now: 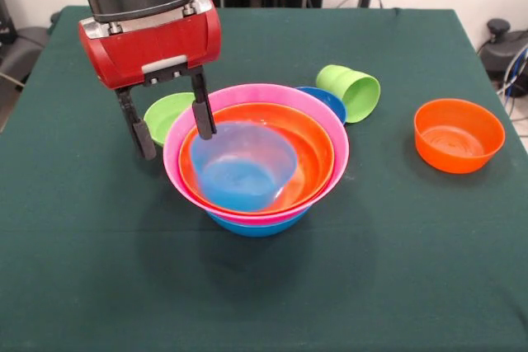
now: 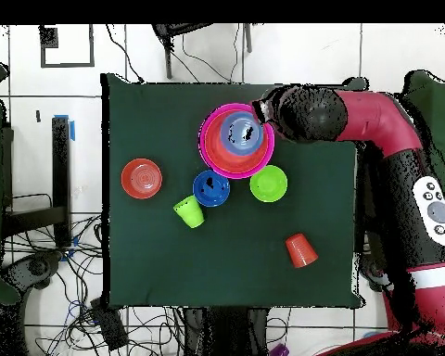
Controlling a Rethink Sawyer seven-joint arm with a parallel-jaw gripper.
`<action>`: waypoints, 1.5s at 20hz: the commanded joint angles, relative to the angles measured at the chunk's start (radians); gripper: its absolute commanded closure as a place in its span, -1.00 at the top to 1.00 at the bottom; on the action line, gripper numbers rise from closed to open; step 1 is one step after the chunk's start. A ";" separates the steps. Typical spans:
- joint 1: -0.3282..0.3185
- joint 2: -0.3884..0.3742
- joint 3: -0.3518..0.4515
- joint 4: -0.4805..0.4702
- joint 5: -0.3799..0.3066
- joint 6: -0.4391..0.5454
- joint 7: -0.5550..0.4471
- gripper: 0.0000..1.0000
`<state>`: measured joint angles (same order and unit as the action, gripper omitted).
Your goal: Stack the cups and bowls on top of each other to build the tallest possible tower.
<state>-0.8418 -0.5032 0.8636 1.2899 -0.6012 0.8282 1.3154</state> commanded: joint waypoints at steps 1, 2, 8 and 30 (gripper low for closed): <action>0.027 0.022 -0.011 -0.029 -0.021 0.134 -0.277 1.00; 0.027 0.023 -0.010 -0.030 -0.019 0.136 -0.276 1.00; 0.034 0.028 -0.006 -0.039 -0.010 0.151 -0.274 1.00; 0.067 -0.215 -0.051 0.276 0.055 0.079 0.072 1.00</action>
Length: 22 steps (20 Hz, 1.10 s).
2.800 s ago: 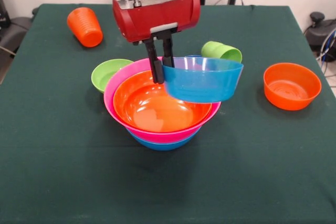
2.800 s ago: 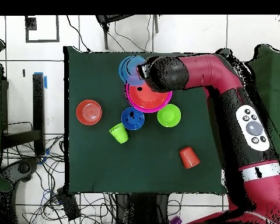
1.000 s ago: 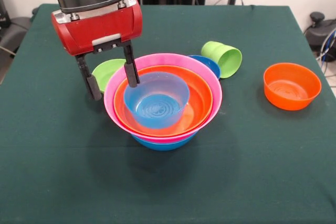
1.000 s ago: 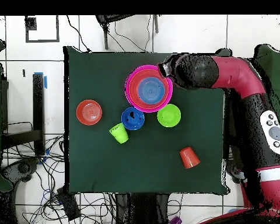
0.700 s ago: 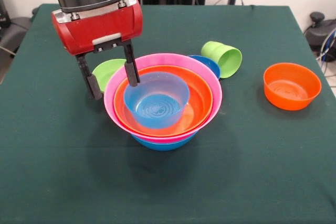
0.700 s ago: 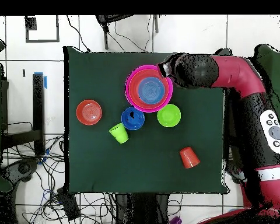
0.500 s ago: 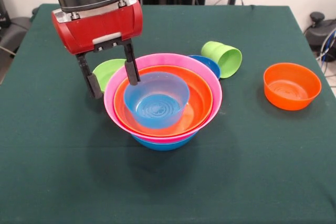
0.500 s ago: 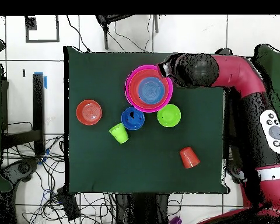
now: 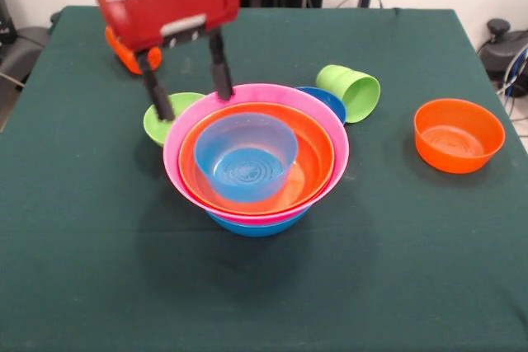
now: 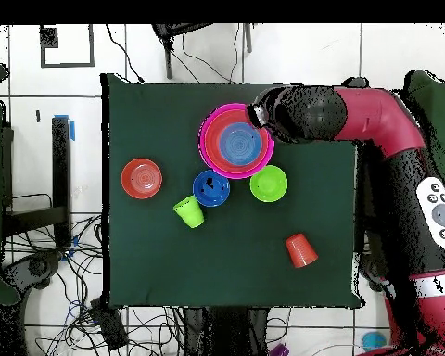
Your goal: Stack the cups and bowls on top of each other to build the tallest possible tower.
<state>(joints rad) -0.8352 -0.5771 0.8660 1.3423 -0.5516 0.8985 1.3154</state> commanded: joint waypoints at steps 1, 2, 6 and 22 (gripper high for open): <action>0.072 -0.167 -0.070 0.267 0.009 -0.023 0.132 1.00; 0.079 -0.183 -0.081 0.288 0.009 -0.041 0.159 1.00; 0.148 -0.281 -0.154 0.370 0.014 -0.105 0.325 1.00; 0.308 -0.457 -0.310 0.642 0.131 -0.294 0.666 1.00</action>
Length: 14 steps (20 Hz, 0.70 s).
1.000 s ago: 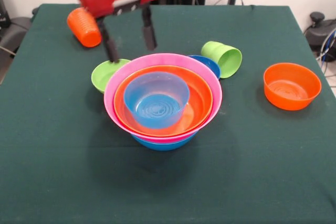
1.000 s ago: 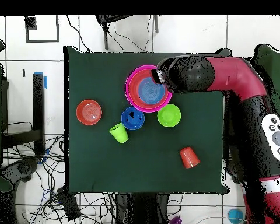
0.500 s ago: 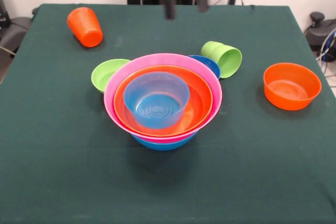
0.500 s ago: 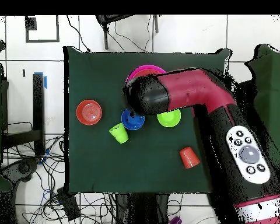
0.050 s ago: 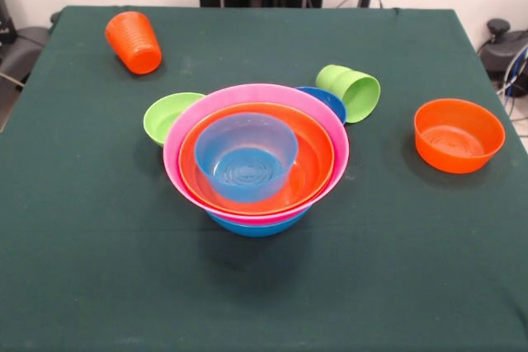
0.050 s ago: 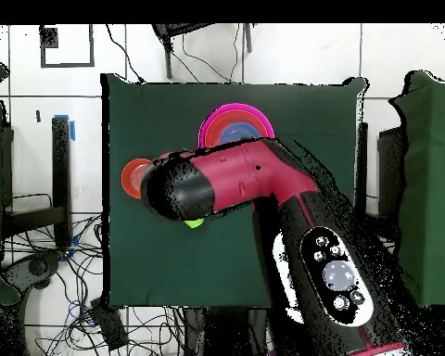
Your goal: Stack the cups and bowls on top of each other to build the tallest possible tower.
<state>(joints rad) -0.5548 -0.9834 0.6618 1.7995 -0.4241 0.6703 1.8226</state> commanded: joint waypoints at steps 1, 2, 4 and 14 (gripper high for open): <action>0.032 -0.060 -0.107 0.203 -0.002 -0.079 0.167 1.00; 0.030 -0.056 -0.104 0.208 -0.010 -0.089 0.163 1.00; 0.038 -0.037 -0.108 0.225 -0.055 -0.132 0.158 1.00; 0.078 0.009 -0.183 0.286 -0.101 -0.328 0.193 1.00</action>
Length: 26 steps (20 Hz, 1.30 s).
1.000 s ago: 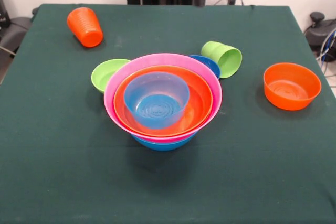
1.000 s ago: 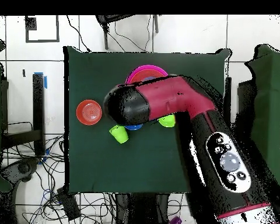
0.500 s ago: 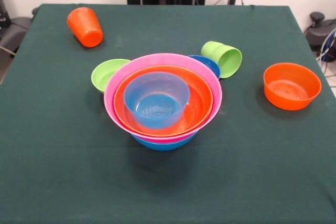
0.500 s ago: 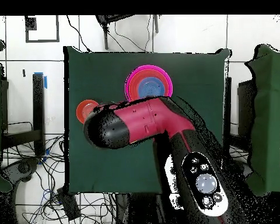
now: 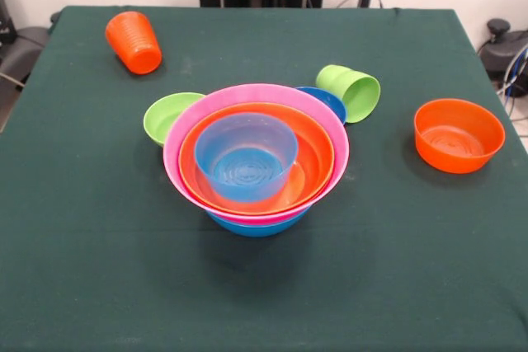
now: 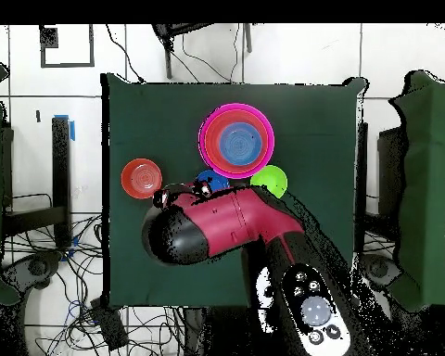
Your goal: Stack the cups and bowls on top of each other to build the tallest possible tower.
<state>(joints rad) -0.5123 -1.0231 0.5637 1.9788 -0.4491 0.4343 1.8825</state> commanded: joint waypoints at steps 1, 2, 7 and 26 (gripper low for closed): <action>0.032 0.046 -0.081 0.110 -0.066 -0.098 0.126 1.00; 0.032 0.050 -0.081 0.113 -0.061 -0.106 0.120 1.00; 0.050 0.098 -0.108 0.105 -0.043 -0.154 0.131 1.00; 0.146 0.440 -0.237 -0.184 0.049 -0.077 0.092 1.00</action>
<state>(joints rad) -0.3697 -0.6958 0.3506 1.8933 -0.4319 0.2989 1.8829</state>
